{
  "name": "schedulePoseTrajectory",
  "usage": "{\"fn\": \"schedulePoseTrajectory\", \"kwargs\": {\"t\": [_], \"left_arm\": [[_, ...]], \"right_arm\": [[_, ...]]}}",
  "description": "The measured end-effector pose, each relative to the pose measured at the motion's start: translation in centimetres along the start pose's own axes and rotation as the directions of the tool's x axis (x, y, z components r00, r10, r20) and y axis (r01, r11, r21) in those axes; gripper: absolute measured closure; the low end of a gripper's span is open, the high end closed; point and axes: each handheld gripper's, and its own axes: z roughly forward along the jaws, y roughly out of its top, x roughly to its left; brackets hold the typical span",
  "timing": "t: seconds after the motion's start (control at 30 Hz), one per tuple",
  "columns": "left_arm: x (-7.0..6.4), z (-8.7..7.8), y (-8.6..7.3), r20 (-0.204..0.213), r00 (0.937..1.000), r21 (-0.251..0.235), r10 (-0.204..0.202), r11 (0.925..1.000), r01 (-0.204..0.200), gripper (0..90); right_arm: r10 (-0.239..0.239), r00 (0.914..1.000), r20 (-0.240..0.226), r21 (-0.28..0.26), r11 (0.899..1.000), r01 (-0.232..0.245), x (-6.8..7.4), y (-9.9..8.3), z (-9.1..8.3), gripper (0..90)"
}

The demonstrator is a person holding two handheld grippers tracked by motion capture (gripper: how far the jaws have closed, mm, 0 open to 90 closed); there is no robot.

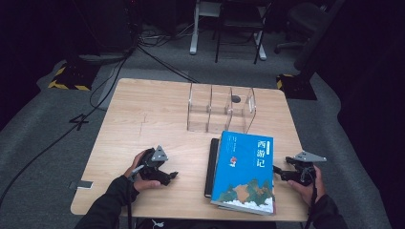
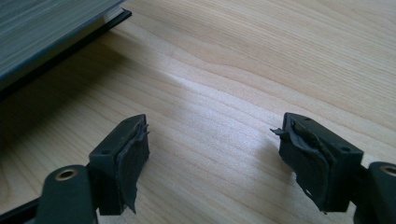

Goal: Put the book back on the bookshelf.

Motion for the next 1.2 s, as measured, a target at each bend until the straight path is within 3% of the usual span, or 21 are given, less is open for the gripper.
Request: {"fn": "schedulePoseTrajectory", "kwargs": {"t": [0.13,0.37,0.5,0.67,0.97,1.2], "left_arm": [[-0.2,0.0,-0.1,-0.007,0.9999,-0.004,-0.014,0.9999,0.014,11.2],[-0.3,-0.1,-0.2,0.003,1.0,-0.001,0.002,1.0,-0.002,11.2],[-0.3,-0.1,-0.2,0.007,0.9999,-0.002,0.007,1.0,-0.007,11.2],[-0.3,-0.1,-0.2,0.009,0.9999,-0.002,0.007,1.0,-0.007,11.2],[-0.5,-0.1,0.0,0.006,1.0,0.006,0.001,1.0,-0.001,11.2],[-0.8,-0.1,0.2,0.015,0.9998,0.021,0.015,0.9997,-0.015,11.6]], "right_arm": [[0.0,1.0,0.0,0.0,1.0,0.0,0.0,0.0,0.0,24.5],[0.014,0.9999,0.008,0.013,1.0,-0.014,0.0,0.0,-0.2,23.8],[-0.002,1.0,0.004,0.036,0.999,0.002,-0.2,0.1,-0.7,24.1],[-0.013,0.9993,-0.034,-0.02,1.0,0.013,-0.2,0.6,-3.1,25.7],[-0.078,0.9918,-0.102,-0.116,0.991,0.066,1.3,2.4,-6.9,26.6],[-0.111,0.9819,-0.153,-0.144,0.986,0.089,3.0,3.4,-7.9,26.6]]}}
